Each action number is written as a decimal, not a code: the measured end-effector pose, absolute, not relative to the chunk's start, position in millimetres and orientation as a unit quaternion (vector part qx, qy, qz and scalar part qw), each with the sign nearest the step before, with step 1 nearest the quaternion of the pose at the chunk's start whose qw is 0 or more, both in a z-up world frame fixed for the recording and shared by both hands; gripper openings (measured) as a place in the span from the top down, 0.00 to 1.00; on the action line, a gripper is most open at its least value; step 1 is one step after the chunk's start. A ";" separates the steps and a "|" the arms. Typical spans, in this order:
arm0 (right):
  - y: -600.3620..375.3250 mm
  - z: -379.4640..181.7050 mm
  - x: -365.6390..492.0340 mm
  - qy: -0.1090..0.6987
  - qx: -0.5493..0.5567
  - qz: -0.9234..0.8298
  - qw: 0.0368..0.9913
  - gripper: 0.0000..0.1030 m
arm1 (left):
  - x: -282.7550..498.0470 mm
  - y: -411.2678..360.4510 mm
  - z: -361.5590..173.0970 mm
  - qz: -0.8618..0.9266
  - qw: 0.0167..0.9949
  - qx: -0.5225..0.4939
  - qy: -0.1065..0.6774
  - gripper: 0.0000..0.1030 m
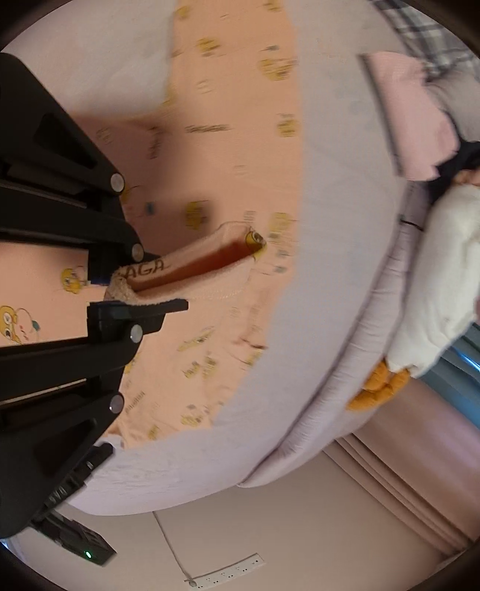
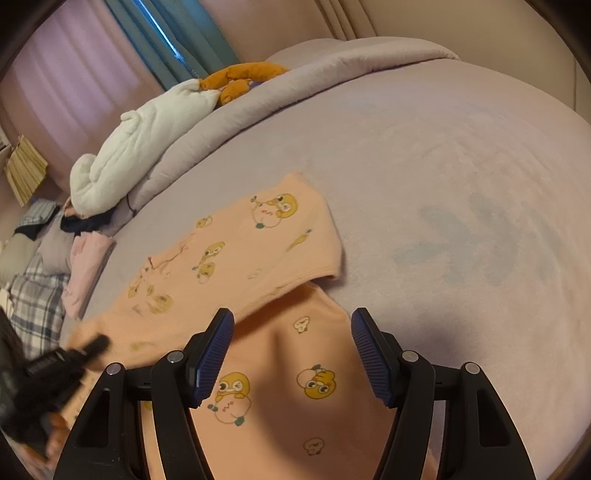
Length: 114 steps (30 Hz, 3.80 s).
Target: Fold small clothes
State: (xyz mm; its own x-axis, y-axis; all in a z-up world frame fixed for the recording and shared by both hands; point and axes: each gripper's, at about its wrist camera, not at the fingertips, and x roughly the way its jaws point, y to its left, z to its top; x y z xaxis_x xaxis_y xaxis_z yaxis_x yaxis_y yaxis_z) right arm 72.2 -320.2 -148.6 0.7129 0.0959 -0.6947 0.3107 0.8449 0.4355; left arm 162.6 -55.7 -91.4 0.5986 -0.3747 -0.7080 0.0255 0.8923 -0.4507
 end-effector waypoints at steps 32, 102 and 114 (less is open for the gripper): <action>-314.9 -156.3 119.7 0.414 0.243 -0.018 0.877 0.54 | 193.4 21.5 -108.3 -0.005 0.890 -0.155 0.428 0.95; -306.1 -171.5 141.9 0.419 0.165 -0.063 0.890 0.85 | 166.4 53.1 -143.6 0.008 0.878 -0.190 0.440 0.38; -279.6 -108.3 98.7 0.343 0.154 -0.027 0.926 0.23 | 77.4 100.1 -100.1 0.103 0.916 -0.156 0.355 0.09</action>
State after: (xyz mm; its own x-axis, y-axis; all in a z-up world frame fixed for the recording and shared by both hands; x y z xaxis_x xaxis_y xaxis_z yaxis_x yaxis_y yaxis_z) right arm 98.7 -279.6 -108.3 0.7627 0.0553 -0.6443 0.1557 0.9513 0.2660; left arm 77.4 100.1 -100.1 0.7271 0.0778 -0.6821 -0.2994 0.9300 -0.2131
